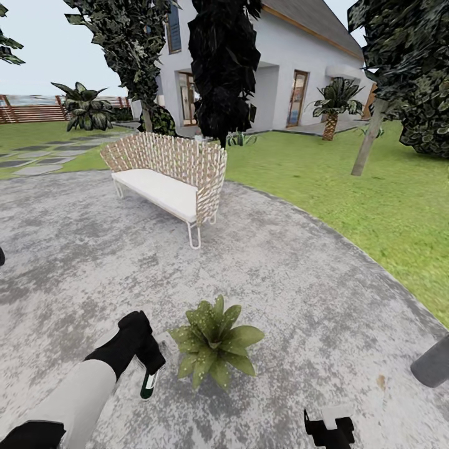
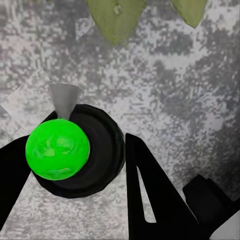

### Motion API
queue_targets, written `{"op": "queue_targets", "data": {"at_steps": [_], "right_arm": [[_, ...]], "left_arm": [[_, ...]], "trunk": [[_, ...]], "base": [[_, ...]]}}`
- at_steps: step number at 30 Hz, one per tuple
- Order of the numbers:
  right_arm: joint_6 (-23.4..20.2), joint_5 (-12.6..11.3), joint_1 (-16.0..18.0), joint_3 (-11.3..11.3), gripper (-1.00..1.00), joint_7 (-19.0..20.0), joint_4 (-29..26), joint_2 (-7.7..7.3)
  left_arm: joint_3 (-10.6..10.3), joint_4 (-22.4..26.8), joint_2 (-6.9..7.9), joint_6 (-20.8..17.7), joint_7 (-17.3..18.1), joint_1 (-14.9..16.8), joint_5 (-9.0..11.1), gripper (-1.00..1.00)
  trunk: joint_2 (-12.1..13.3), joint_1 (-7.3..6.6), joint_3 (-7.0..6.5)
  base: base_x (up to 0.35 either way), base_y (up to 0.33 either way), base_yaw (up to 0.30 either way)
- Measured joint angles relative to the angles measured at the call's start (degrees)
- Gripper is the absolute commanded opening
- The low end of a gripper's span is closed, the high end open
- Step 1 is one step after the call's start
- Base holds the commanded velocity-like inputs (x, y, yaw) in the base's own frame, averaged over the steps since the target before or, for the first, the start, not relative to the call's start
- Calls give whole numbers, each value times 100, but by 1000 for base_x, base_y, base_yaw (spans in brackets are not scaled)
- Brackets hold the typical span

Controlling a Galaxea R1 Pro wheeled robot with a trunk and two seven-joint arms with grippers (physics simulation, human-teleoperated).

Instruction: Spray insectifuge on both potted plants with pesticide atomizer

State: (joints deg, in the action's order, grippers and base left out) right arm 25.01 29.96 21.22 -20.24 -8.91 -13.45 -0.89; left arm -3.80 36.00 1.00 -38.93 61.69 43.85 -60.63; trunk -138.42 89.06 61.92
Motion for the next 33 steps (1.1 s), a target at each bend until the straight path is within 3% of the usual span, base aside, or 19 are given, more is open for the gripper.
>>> {"op": "queue_targets", "data": {"at_steps": [3,6,21,33], "right_arm": [[0,-4,0,0,100,0,0,0],[0,-1,0,0,100,0,0,0],[0,-3,0,5,100,-2,-1,0],[0,-2,1,8,100,-1,0,0]], "left_arm": [[-7,7,-5,-148,295,149,-22,-100],[-45,20,-1,-192,369,167,-78,-100],[-30,28,-6,-199,358,146,-66,-100],[-67,-56,11,-187,300,127,-86,-100]], "trunk": [[0,0,0],[0,0,0],[0,1,0],[0,2,0]], "base": [[-1,0,0],[0,0,0],[-13,-229,180],[-189,-223,72]]}}
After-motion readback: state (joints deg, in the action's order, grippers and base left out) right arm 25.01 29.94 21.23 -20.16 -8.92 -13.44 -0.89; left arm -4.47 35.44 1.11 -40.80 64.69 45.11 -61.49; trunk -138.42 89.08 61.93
